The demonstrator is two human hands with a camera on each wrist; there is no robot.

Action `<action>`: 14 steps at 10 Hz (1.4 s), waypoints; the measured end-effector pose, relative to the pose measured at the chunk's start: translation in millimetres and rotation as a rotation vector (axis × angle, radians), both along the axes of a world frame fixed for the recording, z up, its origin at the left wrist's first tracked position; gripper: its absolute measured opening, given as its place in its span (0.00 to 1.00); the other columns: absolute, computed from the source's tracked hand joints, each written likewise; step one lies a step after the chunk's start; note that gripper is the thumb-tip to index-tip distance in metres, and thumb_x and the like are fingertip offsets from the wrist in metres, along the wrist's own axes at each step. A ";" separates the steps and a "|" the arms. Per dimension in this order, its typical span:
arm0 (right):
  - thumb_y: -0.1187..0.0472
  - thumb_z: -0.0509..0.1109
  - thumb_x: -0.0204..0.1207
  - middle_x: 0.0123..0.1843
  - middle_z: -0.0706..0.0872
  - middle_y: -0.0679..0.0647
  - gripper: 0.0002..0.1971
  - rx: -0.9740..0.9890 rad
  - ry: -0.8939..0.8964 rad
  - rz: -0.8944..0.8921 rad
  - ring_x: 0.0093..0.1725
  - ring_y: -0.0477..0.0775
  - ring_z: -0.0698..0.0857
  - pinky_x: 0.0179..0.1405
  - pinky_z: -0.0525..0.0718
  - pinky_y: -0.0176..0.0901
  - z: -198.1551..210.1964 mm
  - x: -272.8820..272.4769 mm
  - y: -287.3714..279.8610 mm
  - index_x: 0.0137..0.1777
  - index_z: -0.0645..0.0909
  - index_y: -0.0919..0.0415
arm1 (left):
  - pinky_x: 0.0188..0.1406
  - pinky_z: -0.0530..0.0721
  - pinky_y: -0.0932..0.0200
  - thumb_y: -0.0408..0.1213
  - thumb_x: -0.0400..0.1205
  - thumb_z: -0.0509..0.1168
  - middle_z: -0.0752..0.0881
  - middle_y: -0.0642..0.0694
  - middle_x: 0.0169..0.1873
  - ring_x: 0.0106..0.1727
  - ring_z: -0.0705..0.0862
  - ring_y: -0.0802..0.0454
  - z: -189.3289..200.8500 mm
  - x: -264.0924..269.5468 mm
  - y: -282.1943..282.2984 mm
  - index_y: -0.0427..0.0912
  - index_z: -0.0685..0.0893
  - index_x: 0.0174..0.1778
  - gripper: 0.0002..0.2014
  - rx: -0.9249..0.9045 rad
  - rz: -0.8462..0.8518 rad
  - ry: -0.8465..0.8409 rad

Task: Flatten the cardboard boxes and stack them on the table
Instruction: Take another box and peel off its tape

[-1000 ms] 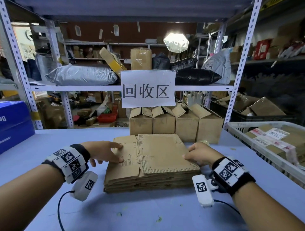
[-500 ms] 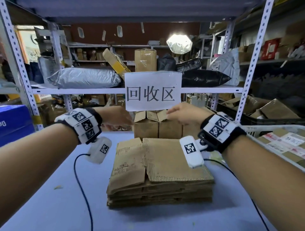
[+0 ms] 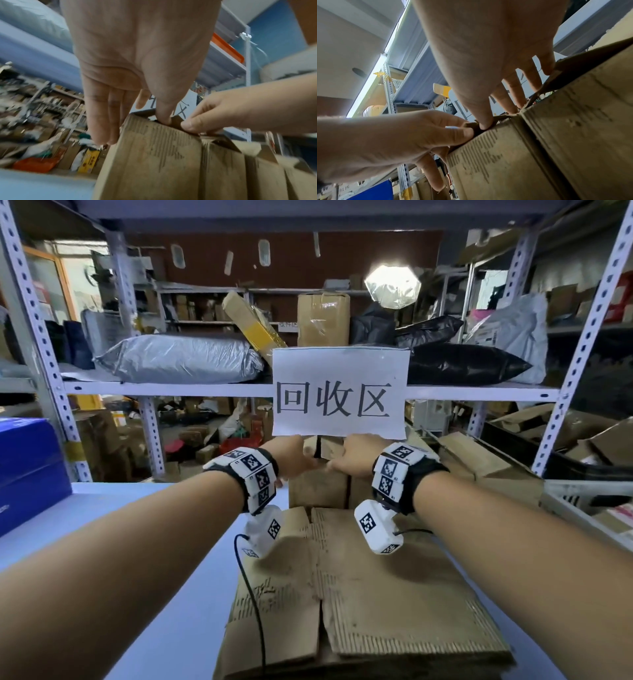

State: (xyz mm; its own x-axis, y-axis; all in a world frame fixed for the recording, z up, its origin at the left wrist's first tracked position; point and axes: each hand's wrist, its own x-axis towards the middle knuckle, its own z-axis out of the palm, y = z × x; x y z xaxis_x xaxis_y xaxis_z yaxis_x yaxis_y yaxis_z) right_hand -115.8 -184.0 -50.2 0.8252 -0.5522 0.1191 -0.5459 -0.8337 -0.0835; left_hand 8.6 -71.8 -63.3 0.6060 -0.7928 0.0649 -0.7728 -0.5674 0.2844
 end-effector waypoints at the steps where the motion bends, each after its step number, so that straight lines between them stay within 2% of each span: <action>1: 0.45 0.63 0.81 0.45 0.83 0.55 0.16 -0.052 -0.016 0.002 0.47 0.60 0.82 0.44 0.74 0.47 -0.3 1.1 -2.7 0.44 0.80 0.58 | 0.36 0.89 0.54 0.33 0.88 0.60 0.86 0.36 0.58 0.49 0.89 0.40 2.0 7.4 -3.0 0.36 0.82 0.60 0.09 0.005 0.032 -0.123; 2: 0.53 0.60 0.83 0.35 0.77 0.53 0.17 -0.080 -0.052 -0.036 0.44 0.61 0.79 0.49 0.73 0.49 7.6 0.4 0.4 0.32 0.73 0.56 | 0.35 0.88 0.51 0.28 0.87 0.60 0.87 0.35 0.56 0.49 0.90 0.37 11.1 15.8 -2.0 0.35 0.81 0.62 0.10 0.040 0.056 -0.182; 3: 0.60 0.60 0.82 0.33 0.76 0.54 0.17 -0.030 -0.131 -0.049 0.38 0.60 0.78 0.37 0.73 0.44 19.9 -1.9 6.1 0.30 0.71 0.59 | 0.14 0.79 0.58 0.23 0.84 0.62 0.87 0.36 0.47 0.32 0.86 0.43 33.1 13.7 8.8 0.38 0.80 0.48 0.06 0.019 0.055 -0.187; 4: 0.61 0.59 0.83 0.28 0.73 0.56 0.20 0.110 -0.282 -0.045 0.33 0.60 0.75 0.27 0.66 0.43 31.9 -6.4 10.8 0.27 0.68 0.60 | 0.23 0.85 0.55 0.29 0.86 0.64 0.89 0.38 0.49 0.33 0.86 0.45 50.8 13.8 17.1 0.35 0.86 0.50 0.05 -0.034 0.106 -0.188; 5: 0.64 0.61 0.82 0.30 0.84 0.59 0.17 0.338 -0.435 -0.076 0.28 0.60 0.81 0.26 0.75 0.39 42.3 -11.8 17.7 0.29 0.74 0.61 | 0.36 0.87 0.52 0.34 0.90 0.56 0.88 0.36 0.46 0.39 0.85 0.40 77.9 4.1 30.6 0.32 0.86 0.64 0.16 -0.269 0.162 0.000; 6: 0.62 0.62 0.84 0.40 0.88 0.63 0.11 0.602 -0.579 -0.067 0.34 0.61 0.90 0.29 0.85 0.43 48.5 -14.6 27.6 0.41 0.79 0.64 | 0.52 0.87 0.48 0.34 0.89 0.58 0.89 0.32 0.57 0.54 0.88 0.35 98.3 -5.8 43.2 0.28 0.85 0.65 0.16 -0.296 0.167 -0.002; 7: 0.63 0.61 0.85 0.49 0.87 0.67 0.09 0.827 -0.740 -0.091 0.46 0.68 0.93 0.37 0.89 0.55 59.8 -22.6 42.0 0.54 0.79 0.69 | 0.59 0.89 0.42 0.34 0.88 0.60 0.89 0.32 0.59 0.60 0.89 0.33 120.6 -19.7 59.6 0.29 0.85 0.65 0.15 -0.355 0.168 -0.005; 8: 0.66 0.60 0.84 0.47 0.84 0.63 0.08 0.916 -0.837 -0.092 0.41 0.64 0.93 0.36 0.90 0.55 71.7 -39.1 53.9 0.57 0.79 0.67 | 0.52 0.92 0.37 0.30 0.87 0.62 0.90 0.32 0.56 0.53 0.92 0.34 138.6 -39.5 76.8 0.30 0.85 0.64 0.13 -0.399 0.162 0.047; 9: 0.64 0.63 0.84 0.48 0.86 0.62 0.08 1.003 -0.911 -0.060 0.38 0.61 0.90 0.32 0.89 0.51 71.8 -62.0 68.4 0.56 0.81 0.64 | 0.48 0.93 0.35 0.32 0.88 0.60 0.91 0.33 0.51 0.48 0.93 0.35 143.9 -63.1 94.3 0.28 0.87 0.57 0.12 -0.421 0.144 0.049; 10: 0.46 0.67 0.84 0.60 0.86 0.55 0.18 1.094 -0.892 0.056 0.53 0.60 0.87 0.31 0.89 0.52 58.9 -86.9 85.6 0.67 0.81 0.55 | 0.45 0.93 0.39 0.39 0.88 0.59 0.90 0.32 0.48 0.48 0.92 0.36 136.6 -87.1 113.3 0.28 0.86 0.50 0.17 -0.600 0.104 -0.002; 11: 0.32 0.76 0.69 0.64 0.87 0.47 0.35 1.058 -0.841 0.156 0.60 0.54 0.88 0.35 0.91 0.52 35.9 -107.8 98.5 0.73 0.75 0.45 | 0.43 0.92 0.34 0.35 0.85 0.57 0.84 0.37 0.36 0.44 0.90 0.33 109.3 -115.2 130.6 0.31 0.82 0.42 0.13 -0.826 0.037 0.032; 12: 0.36 0.83 0.60 0.59 0.89 0.38 0.35 0.960 -0.916 0.173 0.56 0.47 0.90 0.36 0.90 0.49 8.0 -122.7 98.8 0.67 0.73 0.34 | 0.43 0.90 0.42 0.33 0.86 0.59 0.86 0.45 0.38 0.43 0.89 0.41 71.4 -139.3 134.9 0.46 0.83 0.46 0.08 -0.961 -0.093 0.059; 13: 0.49 0.79 0.75 0.62 0.86 0.39 0.32 0.980 -1.018 0.131 0.61 0.49 0.87 0.47 0.92 0.55 -13.2 -132.1 86.0 0.77 0.71 0.38 | 0.38 0.89 0.58 0.29 0.90 0.59 0.88 0.50 0.53 0.41 0.90 0.58 37.4 -151.2 131.6 0.50 0.84 0.63 0.15 -0.956 -0.276 0.427; 14: 0.52 0.70 0.83 0.62 0.83 0.43 0.17 1.126 -1.067 -0.015 0.64 0.54 0.83 0.41 0.93 0.60 -23.7 -135.6 77.3 0.71 0.79 0.43 | 0.46 0.89 0.63 0.21 0.90 0.54 0.86 0.48 0.52 0.45 0.88 0.60 15.1 -153.9 125.9 0.47 0.88 0.56 0.20 -0.811 -0.315 0.489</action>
